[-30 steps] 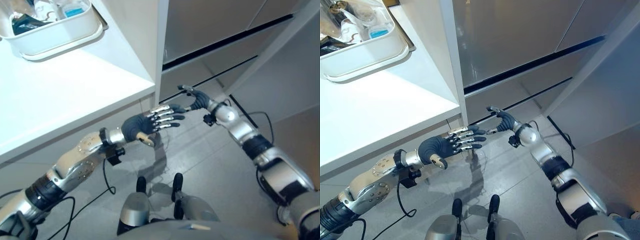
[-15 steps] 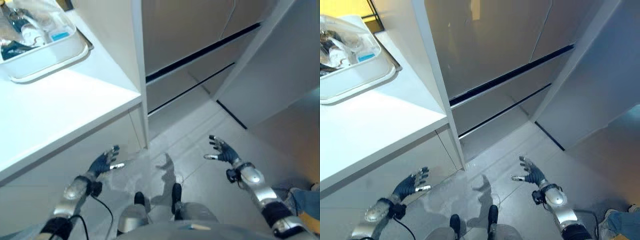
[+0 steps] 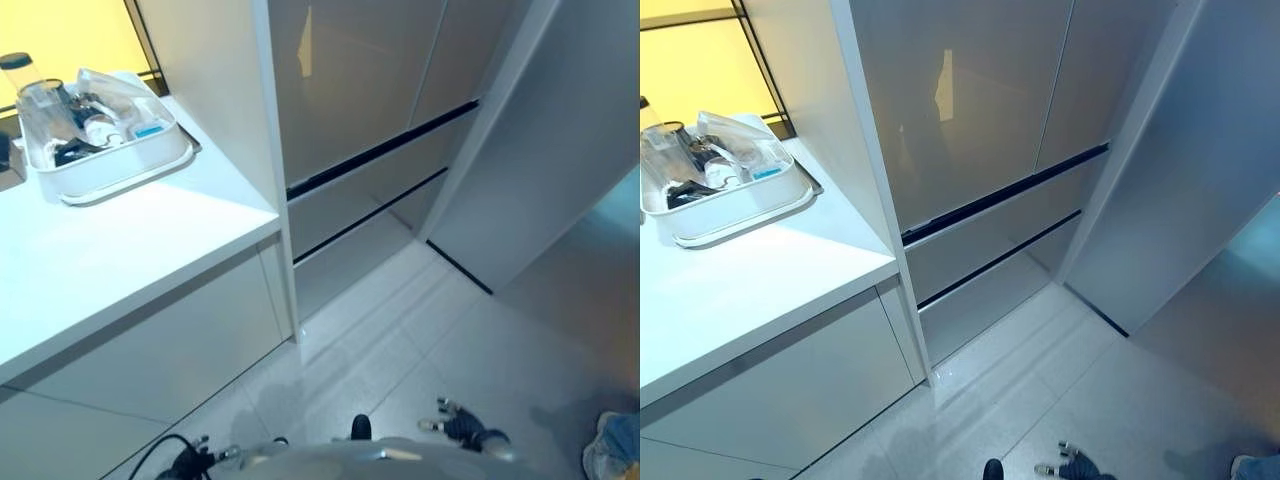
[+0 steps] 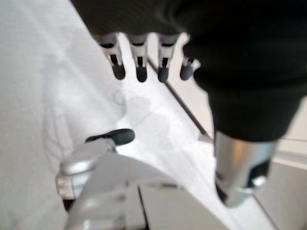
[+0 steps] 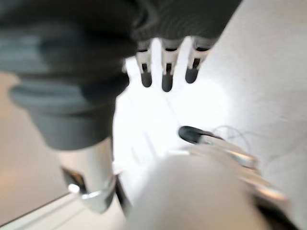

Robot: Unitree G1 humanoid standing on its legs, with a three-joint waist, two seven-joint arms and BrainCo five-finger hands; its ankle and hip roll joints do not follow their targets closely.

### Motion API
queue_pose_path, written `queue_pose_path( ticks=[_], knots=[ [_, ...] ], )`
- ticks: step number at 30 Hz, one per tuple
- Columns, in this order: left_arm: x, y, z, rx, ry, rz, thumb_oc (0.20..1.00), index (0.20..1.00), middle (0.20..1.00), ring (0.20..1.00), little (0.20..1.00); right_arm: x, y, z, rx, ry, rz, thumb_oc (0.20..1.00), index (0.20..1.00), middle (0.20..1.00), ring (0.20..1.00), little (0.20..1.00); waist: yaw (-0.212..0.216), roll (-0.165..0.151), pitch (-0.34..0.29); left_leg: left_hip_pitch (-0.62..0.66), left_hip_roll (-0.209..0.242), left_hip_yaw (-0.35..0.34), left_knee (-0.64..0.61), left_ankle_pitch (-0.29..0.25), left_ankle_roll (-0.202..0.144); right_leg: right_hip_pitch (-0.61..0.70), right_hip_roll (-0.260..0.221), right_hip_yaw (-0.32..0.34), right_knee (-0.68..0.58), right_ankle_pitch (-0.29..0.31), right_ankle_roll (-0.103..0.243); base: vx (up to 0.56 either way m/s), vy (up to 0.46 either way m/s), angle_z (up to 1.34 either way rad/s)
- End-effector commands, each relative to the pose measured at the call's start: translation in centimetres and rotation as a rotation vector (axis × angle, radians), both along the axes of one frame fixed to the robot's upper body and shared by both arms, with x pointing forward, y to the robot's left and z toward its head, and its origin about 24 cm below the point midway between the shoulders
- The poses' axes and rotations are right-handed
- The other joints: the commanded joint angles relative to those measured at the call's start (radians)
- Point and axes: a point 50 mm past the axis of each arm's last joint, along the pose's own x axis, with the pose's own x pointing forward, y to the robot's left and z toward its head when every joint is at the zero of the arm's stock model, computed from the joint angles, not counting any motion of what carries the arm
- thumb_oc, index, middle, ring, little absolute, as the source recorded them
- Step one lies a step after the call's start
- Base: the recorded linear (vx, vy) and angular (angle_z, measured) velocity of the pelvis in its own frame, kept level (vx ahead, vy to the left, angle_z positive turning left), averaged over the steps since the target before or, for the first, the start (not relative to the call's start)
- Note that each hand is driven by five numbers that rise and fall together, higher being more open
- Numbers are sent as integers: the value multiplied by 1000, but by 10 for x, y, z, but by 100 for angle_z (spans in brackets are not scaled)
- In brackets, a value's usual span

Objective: Take the drinks into the refrigerator

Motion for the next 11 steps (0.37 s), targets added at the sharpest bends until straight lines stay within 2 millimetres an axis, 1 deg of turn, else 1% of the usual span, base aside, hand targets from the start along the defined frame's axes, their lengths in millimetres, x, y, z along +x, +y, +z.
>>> queue_pose_path(
  ticks=[1, 4, 7, 11],
  knots=[
    [29, -3, 2, -2, -58, 24, 1000, 1000, 1000, 1000, 1000, 33, 0, 7, 0, -79, -16, 1000, 1000, 1000, 1000, 1000, 11, -5, 10, -37, -26, -38, 6, -27, 10, 2, -61, -18, 60, -27, 108, 0, 0, 0],
    [27, -4, 1, 6, -38, 0, 1000, 1000, 1000, 1000, 1000, 38, 5, 7, -1, -82, 20, 1000, 1000, 1000, 1000, 1000, 16, -4, 1, -43, -28, -28, 6, -23, 8, 3, -64, -15, 43, -15, 114, 0, 0, 0],
    [31, -5, 2, 9, -47, -18, 1000, 1000, 1000, 1000, 1000, 43, 8, 8, -4, -89, 51, 1000, 1000, 1000, 1000, 1000, 21, -4, -3, -48, -28, -20, 6, -20, 6, 4, -68, -18, 32, -9, 118, -1, -1, -1],
    [33, -4, 2, 16, -52, -27, 1000, 1000, 1000, 1000, 1000, 48, 9, 10, 1, -110, 51, 1000, 1000, 1000, 1000, 1000, 31, -2, -4, -48, -27, -8, 6, -16, 0, 13, -77, -30, 23, -3, 123, 0, 0, 0]
  ],
)
